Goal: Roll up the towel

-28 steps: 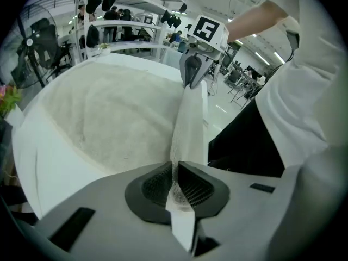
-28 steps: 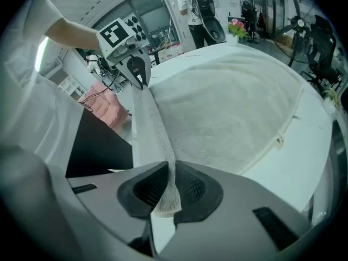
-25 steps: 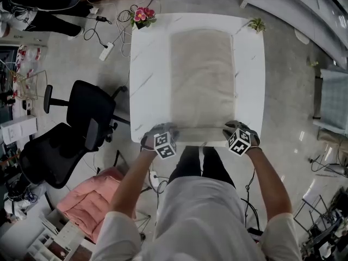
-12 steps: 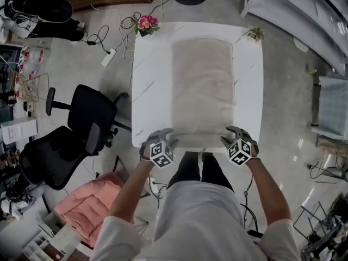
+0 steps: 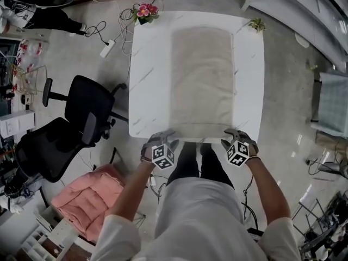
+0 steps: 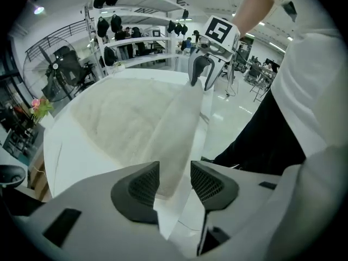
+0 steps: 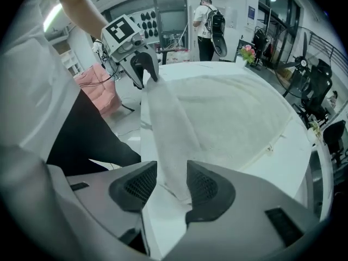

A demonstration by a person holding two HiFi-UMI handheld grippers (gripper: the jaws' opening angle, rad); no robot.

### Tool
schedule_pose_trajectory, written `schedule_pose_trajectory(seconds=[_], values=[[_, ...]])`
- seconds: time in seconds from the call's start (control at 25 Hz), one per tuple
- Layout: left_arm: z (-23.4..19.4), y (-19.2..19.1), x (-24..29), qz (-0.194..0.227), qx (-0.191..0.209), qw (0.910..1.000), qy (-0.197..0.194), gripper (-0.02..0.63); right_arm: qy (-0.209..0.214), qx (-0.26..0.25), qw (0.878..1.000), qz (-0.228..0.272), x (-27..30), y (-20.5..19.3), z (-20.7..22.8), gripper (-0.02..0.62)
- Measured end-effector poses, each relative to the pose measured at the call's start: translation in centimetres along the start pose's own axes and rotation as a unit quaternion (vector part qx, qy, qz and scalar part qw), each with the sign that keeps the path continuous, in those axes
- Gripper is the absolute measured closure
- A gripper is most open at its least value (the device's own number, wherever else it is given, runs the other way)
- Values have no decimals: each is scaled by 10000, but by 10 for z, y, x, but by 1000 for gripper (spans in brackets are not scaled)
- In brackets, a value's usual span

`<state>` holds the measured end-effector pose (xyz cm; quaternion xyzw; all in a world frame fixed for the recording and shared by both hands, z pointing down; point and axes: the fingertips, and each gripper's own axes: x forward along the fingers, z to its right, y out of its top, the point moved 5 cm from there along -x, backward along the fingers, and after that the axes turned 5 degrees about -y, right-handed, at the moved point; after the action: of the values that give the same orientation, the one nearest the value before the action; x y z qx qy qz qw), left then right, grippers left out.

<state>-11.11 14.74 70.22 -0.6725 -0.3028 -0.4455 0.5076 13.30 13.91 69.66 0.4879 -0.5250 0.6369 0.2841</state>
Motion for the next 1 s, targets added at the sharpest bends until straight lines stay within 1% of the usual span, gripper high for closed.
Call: schedule_pose_trajectory(seconds=[0.08,0.16,0.32,0.4,0.48,0.64,0.76,0.88,1.0], values=[[-1,-6,8,-25,-43,10000,66,408,-55,-32,10000,-53,7,-7,0,410],[-4,-7,13,-25,0,9999,142,416,-136,-104,9998,-76,12,-10,1,423],[-9,-7,16,-52,208,9992,338,518,-462,-357,9983,-27,19,-12,4,493],[-7,-8,14,-64,281,9989,369,560,-554,-348,9978,43,19,-12,3,530],[-1,-9,12,-71,321,9988,352,566,-570,-273,9980,70,15,-13,-2,542],[21,-15,6,-112,306,9993,167,568,-398,-253,9989,40,6,-17,-21,546],[42,-21,2,-178,285,9994,-67,568,-150,-280,9995,-10,-1,-21,-42,546],[60,-27,-2,-210,237,9990,-323,568,147,-174,9997,-71,-7,-25,-60,546],[62,-27,-7,-219,162,9981,-559,568,425,-2,9990,-161,-10,-24,-64,545]])
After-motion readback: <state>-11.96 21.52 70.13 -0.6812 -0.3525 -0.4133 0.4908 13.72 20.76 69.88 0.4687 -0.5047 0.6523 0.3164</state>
